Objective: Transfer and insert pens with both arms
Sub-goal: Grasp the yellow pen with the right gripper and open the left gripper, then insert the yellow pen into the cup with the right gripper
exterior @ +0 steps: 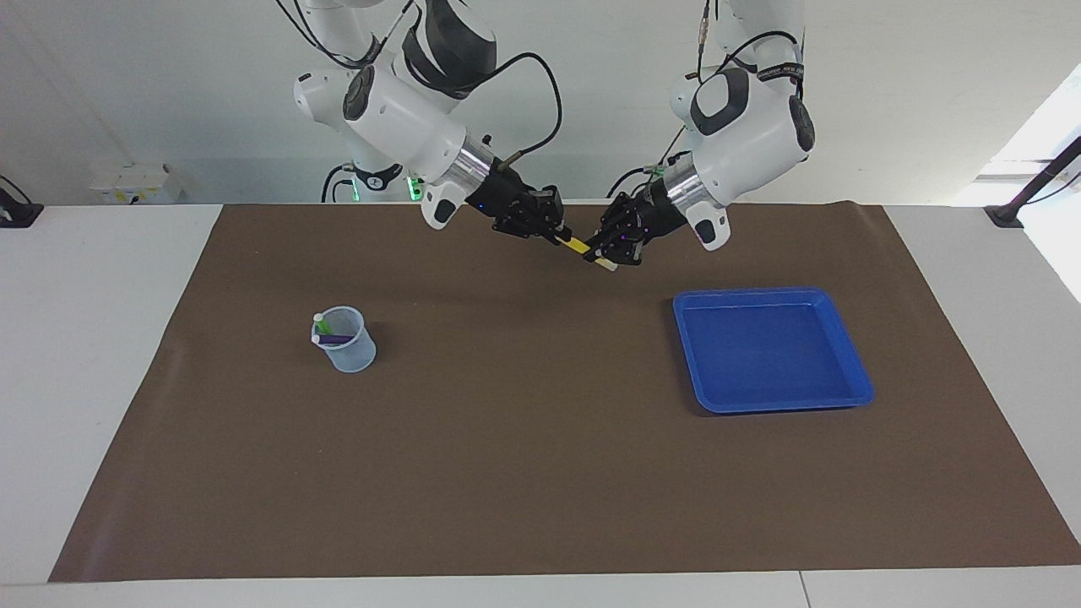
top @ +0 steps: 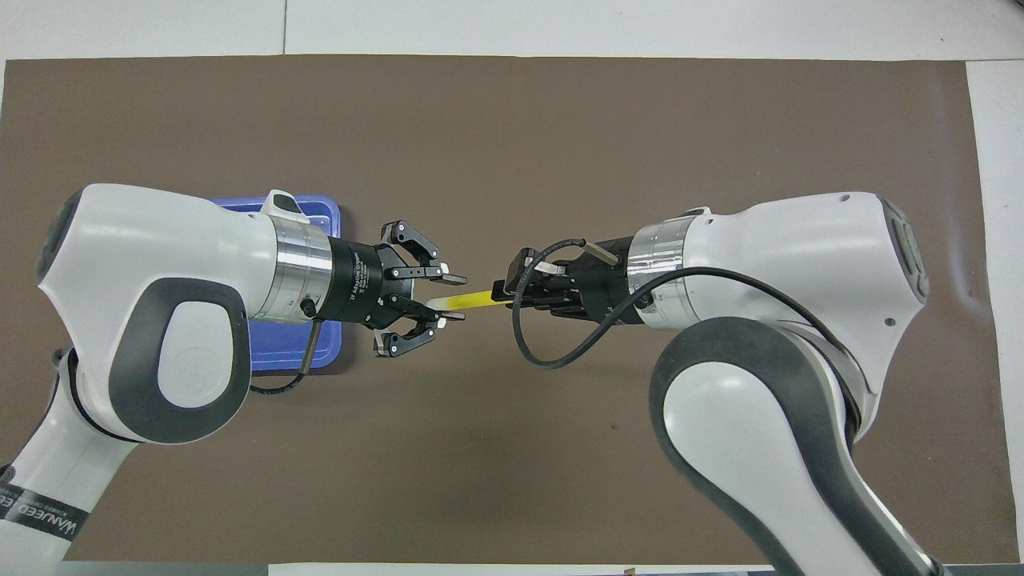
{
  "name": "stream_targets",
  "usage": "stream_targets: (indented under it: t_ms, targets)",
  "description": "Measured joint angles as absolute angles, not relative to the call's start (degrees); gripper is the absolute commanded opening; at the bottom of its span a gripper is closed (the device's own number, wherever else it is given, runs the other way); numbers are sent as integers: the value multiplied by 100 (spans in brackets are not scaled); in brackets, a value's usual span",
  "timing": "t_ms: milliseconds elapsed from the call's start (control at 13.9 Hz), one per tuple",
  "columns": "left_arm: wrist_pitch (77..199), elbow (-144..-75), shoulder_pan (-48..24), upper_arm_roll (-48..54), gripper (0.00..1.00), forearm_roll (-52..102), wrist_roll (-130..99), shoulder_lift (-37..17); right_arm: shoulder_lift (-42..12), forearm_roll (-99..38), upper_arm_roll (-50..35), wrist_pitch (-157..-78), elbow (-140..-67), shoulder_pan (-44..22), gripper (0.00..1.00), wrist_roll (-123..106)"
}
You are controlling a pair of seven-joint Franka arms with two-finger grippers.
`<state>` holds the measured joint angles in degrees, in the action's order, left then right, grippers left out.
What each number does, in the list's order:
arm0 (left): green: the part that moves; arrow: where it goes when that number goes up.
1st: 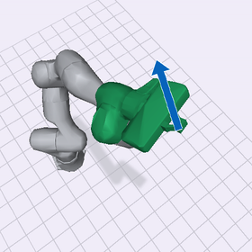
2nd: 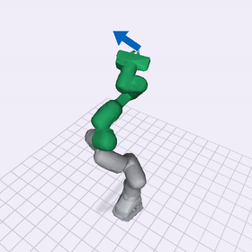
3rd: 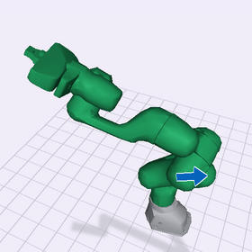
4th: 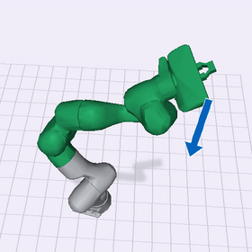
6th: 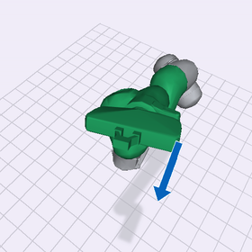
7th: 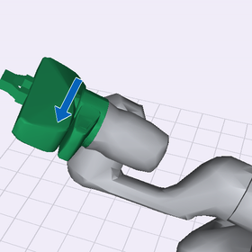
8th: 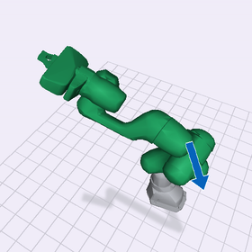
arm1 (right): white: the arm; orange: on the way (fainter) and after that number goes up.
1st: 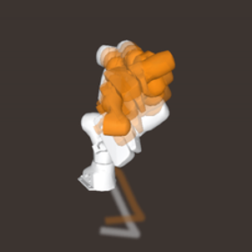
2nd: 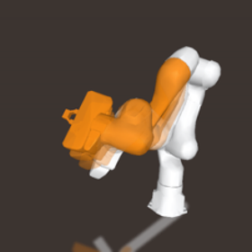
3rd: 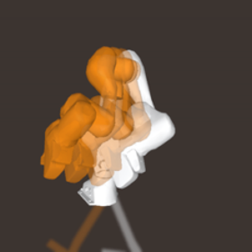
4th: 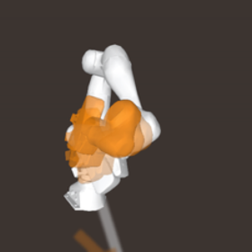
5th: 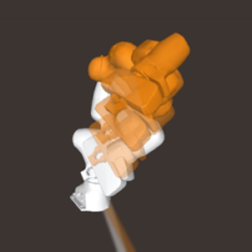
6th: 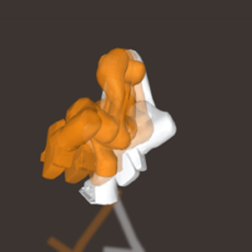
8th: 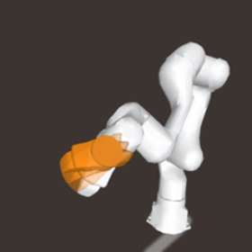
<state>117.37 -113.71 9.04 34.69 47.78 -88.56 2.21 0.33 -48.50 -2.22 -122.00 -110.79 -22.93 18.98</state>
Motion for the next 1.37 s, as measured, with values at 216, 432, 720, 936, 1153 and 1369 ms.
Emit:
stream_targets:
  t_ms: [216,432,720,936,1153,1369]
  targets:
    - [11741,-11372,928,3451,100,4778,-8855,221,40,-3754,-195,-11044,-10663,-1855,0,1739]
    - [11750,-11380,973,3426,100,4778,-8831,222,9,-2376,-167,-9856,-10026,-1152,0,603]
    - [11751,-11494,1362,3411,100,4774,-8352,221,-123,-572,-163,-9543,-9801,-890,0,-1235]
    - [11683,-11557,1587,3405,100,4634,-7869,221,-185,528,-227,-9550,-9814,-989,0,-2254]
    - [11445,-11562,1758,3398,100,4080,-7125,222,-198,1032,-229,-9932,-10161,-1010,0,-2813]
    - [11293,-11585,1874,3394,100,3564,-6023,222,-191,1121,-225,-10262,-10609,-1010,0,-2898]
